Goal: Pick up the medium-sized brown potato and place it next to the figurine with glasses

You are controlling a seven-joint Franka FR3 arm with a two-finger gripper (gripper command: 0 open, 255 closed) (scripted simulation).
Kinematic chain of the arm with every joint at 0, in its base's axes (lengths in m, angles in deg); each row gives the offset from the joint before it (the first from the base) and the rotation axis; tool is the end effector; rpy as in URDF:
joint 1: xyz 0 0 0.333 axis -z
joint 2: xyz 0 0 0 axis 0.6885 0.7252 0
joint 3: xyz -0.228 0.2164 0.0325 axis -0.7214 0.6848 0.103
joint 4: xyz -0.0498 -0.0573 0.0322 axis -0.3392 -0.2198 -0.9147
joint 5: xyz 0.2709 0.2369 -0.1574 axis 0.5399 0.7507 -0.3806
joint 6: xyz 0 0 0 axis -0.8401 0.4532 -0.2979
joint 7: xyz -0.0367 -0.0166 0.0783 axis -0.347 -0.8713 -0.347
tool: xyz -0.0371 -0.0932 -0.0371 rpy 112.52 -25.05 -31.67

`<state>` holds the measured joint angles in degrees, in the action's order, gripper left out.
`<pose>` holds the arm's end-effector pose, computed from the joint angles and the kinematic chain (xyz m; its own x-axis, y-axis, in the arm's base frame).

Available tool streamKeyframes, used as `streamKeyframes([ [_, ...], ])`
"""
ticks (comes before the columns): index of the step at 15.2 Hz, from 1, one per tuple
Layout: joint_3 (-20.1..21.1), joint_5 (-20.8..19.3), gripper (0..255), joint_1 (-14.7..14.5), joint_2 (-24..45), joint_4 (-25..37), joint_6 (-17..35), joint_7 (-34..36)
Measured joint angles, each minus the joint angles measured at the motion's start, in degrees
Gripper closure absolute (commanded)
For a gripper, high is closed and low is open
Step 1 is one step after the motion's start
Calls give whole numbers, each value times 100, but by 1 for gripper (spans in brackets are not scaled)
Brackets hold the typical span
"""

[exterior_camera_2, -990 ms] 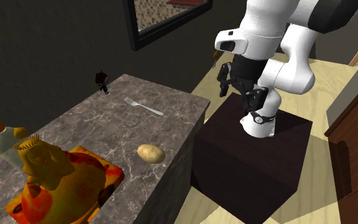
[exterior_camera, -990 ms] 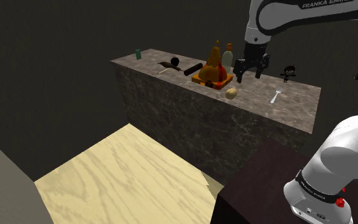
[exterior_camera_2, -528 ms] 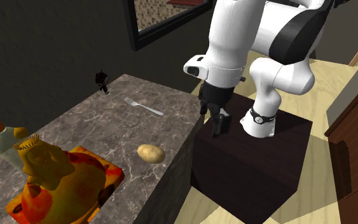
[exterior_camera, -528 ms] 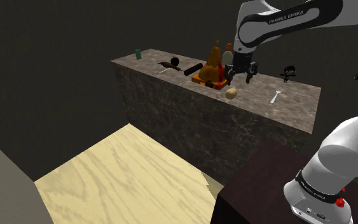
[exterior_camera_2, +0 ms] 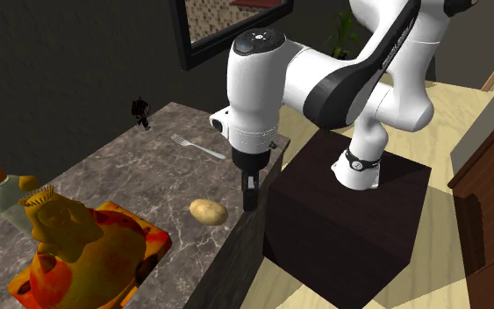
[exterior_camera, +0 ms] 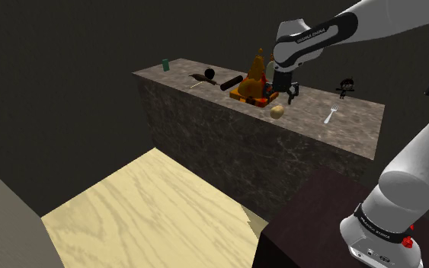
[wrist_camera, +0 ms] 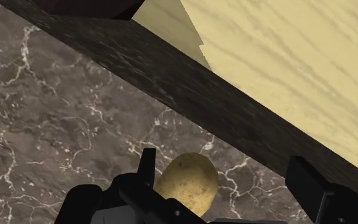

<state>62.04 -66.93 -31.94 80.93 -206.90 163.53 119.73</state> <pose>0.5070 -0.1536 0.4346 0.6101 -0.7915 0.0367 -0.7922 -0.6084 0.0465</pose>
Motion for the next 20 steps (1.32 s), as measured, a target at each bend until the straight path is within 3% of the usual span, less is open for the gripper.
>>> streamKeyframes([
  [8, -303, 264, 0, 312, 1415, 820, 588, 739],
  [20, -330, 348, 0, 373, 1882, 734, 1140, 793],
])
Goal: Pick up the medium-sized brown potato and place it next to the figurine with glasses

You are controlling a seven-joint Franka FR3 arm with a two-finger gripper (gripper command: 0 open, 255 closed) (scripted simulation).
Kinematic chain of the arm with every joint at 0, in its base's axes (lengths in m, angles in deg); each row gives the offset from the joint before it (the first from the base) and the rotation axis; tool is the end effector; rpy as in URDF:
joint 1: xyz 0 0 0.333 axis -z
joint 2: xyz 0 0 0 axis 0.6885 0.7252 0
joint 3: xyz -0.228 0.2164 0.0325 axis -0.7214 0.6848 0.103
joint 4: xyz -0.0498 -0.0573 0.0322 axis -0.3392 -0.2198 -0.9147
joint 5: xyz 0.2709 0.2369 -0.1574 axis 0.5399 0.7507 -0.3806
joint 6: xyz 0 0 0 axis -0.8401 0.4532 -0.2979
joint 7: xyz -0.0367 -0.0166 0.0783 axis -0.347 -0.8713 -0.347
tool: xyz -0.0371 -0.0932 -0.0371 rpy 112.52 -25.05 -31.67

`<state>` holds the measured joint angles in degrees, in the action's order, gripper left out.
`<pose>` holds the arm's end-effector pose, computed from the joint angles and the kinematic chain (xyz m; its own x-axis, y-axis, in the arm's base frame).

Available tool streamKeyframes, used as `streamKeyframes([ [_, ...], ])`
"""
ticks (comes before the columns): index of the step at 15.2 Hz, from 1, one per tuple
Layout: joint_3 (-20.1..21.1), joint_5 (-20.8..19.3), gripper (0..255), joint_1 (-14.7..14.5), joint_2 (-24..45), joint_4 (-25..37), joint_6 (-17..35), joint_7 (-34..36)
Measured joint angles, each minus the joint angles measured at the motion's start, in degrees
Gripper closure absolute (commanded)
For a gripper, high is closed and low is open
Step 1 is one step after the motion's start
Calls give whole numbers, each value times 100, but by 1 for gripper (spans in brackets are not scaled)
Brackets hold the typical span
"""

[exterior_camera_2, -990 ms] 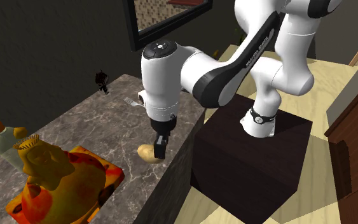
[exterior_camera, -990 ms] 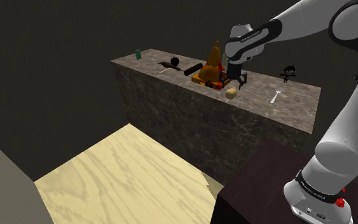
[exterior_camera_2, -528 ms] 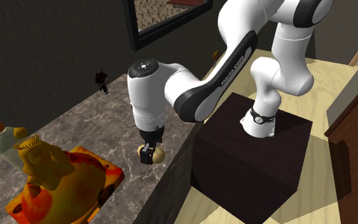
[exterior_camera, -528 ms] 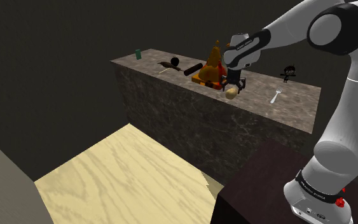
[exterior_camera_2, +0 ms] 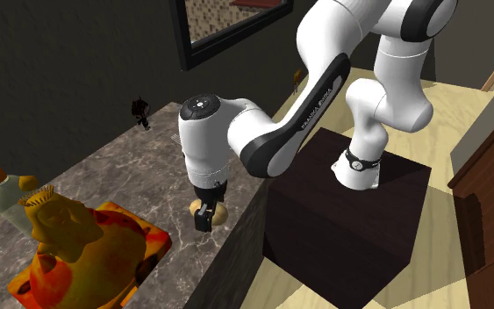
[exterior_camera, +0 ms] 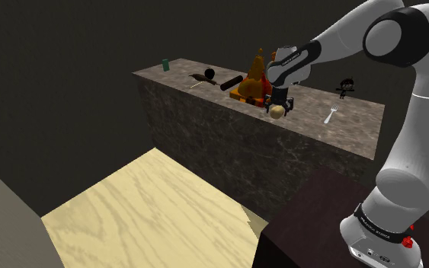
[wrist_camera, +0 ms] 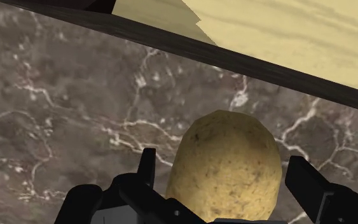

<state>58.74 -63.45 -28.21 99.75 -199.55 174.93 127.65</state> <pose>0.5512 -0.2361 0.3253 0.3645 -0.9305 0.0357 -0.9311 -0.3635 0.0312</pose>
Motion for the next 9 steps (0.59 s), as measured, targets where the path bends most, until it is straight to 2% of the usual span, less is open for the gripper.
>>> streamKeyframes([
  [2, 0, 0, 0, 0, 2, 1, 2, 0],
  [3, 0, 0, 255, 0, 2, 1, 2, 0],
  [9, 1, 1, 255, 0, 0, 2, 2, 0],
])
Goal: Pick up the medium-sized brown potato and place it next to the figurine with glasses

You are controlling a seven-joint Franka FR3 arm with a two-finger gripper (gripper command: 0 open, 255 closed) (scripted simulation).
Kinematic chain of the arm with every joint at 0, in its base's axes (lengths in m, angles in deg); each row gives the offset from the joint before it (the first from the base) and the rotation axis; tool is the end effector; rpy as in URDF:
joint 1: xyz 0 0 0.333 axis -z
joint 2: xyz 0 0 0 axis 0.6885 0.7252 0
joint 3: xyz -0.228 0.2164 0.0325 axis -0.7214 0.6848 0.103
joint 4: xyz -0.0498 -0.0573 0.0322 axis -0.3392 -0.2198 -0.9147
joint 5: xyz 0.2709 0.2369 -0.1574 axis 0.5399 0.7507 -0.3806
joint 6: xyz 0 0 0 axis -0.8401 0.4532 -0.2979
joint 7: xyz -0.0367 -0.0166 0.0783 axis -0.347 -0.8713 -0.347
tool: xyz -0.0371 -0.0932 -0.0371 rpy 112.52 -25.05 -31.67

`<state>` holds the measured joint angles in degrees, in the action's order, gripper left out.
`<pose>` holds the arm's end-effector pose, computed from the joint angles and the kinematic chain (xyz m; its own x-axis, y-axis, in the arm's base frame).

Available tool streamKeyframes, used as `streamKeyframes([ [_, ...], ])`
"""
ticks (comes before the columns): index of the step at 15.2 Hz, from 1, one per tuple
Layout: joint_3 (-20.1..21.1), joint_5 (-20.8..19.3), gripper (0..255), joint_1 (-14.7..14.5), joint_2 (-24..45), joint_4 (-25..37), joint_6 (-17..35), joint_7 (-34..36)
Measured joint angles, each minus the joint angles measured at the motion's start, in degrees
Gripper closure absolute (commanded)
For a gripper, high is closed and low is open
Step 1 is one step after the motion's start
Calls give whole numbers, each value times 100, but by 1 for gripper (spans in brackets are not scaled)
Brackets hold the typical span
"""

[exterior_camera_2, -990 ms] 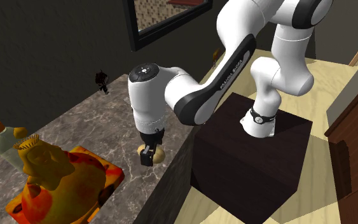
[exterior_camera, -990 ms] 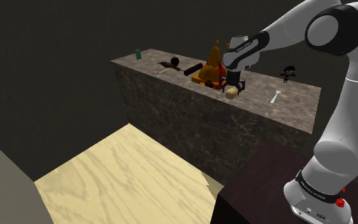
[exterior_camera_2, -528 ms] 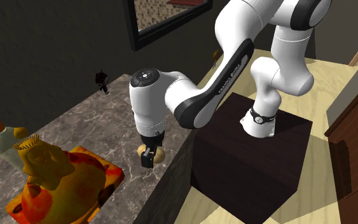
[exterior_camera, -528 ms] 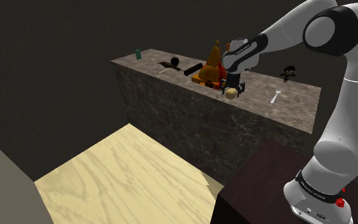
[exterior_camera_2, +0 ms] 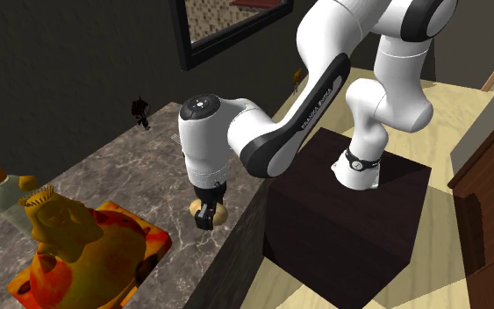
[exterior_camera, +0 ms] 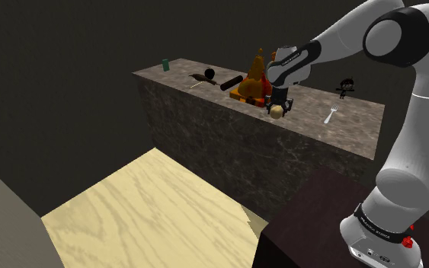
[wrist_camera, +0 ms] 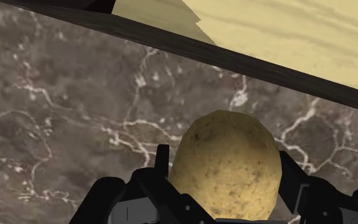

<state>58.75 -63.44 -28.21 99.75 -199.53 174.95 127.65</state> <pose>0.5513 -0.2361 0.3255 0.3645 -0.9305 0.0361 -0.9311 -0.3636 0.0306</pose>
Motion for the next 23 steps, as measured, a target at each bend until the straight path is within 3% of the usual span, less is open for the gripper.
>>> streamKeyframes([
  [6, -5, -7, 255, 2, -52, 22, -75, -4],
  [23, -19, -81, 255, -32, -604, 628, -1229, 21],
])
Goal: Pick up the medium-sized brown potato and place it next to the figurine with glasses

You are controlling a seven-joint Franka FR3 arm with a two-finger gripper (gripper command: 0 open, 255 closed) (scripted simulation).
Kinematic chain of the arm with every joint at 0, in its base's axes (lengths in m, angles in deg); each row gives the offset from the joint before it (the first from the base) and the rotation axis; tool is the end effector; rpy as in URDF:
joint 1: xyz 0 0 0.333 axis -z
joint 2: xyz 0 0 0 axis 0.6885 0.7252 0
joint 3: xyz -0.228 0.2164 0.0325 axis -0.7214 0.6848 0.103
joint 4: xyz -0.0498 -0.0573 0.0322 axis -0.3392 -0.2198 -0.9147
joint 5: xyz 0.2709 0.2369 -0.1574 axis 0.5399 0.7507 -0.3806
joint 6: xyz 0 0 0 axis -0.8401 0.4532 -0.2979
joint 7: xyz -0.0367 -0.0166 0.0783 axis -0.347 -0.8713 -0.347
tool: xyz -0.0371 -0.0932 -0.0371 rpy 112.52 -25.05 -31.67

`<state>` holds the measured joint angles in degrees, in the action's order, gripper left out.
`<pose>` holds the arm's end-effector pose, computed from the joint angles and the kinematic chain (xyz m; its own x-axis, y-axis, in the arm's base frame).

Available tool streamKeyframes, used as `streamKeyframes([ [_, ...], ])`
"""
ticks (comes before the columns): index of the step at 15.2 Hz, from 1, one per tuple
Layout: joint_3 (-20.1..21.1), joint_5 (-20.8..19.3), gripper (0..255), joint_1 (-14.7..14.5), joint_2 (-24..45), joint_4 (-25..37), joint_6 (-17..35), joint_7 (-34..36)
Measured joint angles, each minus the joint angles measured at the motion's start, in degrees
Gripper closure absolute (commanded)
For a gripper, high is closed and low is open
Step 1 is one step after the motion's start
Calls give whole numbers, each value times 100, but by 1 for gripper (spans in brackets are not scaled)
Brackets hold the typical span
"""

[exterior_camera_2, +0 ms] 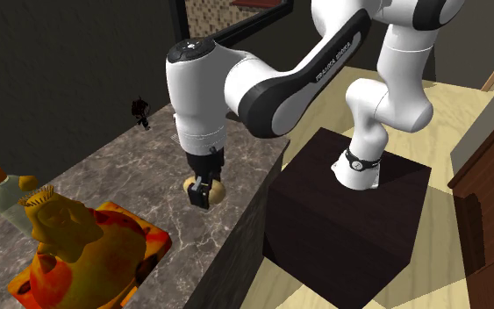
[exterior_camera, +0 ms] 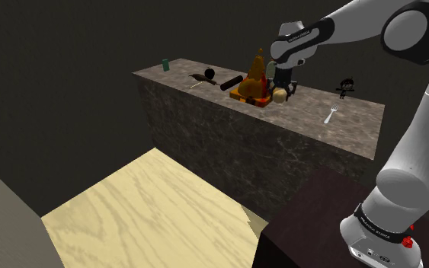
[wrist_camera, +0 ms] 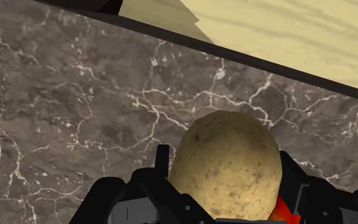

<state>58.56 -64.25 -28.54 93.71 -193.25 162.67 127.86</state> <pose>0.5522 -0.2356 0.4191 0.3646 -0.9305 0.0360 -0.9310 -0.3636 0.0307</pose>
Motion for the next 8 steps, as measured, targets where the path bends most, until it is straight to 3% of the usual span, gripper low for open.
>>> streamKeyframes([
  [8, -1, -22, 255, -9, -186, 396, -579, -1],
])
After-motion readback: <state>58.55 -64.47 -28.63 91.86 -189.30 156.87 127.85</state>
